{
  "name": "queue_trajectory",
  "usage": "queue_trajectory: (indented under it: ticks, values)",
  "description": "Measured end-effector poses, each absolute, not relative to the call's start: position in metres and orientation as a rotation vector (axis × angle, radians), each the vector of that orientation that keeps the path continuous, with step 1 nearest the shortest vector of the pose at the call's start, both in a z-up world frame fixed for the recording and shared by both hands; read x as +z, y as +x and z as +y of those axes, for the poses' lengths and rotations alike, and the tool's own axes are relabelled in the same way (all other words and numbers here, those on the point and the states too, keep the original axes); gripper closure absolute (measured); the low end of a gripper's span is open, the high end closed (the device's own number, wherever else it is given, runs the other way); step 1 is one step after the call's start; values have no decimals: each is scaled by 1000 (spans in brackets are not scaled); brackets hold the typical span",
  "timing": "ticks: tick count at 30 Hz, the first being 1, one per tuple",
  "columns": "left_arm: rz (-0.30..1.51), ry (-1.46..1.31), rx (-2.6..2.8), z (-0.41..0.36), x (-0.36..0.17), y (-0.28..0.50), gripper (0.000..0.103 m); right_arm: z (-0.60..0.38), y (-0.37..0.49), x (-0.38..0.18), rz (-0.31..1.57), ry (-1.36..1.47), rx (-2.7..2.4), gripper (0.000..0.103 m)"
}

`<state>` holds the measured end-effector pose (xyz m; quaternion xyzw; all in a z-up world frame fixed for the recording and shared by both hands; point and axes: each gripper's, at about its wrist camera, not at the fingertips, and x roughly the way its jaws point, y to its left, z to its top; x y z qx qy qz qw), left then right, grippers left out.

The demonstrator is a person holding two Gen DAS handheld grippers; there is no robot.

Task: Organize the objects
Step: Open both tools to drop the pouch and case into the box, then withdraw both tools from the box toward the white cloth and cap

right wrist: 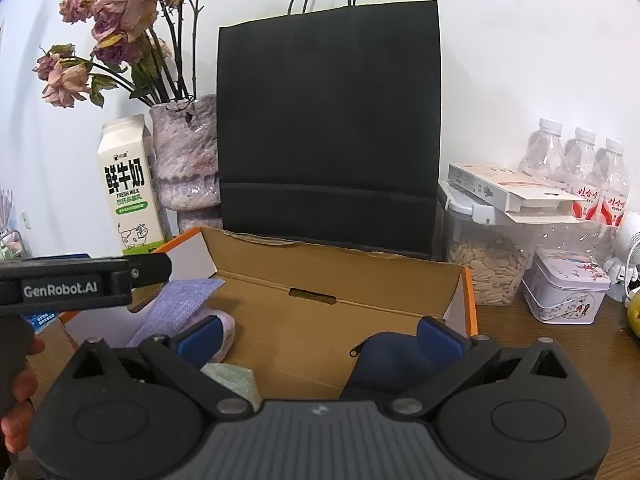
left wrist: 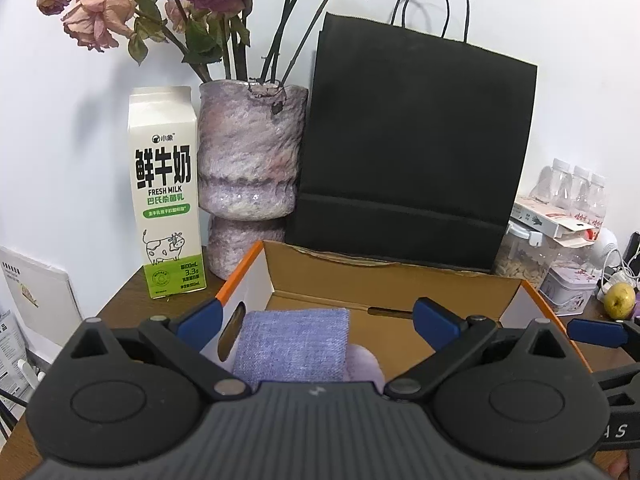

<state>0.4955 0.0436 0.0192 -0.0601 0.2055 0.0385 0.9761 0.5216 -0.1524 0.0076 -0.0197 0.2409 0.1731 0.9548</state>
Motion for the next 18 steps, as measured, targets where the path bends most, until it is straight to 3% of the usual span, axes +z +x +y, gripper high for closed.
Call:
queue_trajectory:
  ticks: [18]
  values:
    - [369,-117,14,41,48,450,0,-159,480,39,408,-53,374,0]
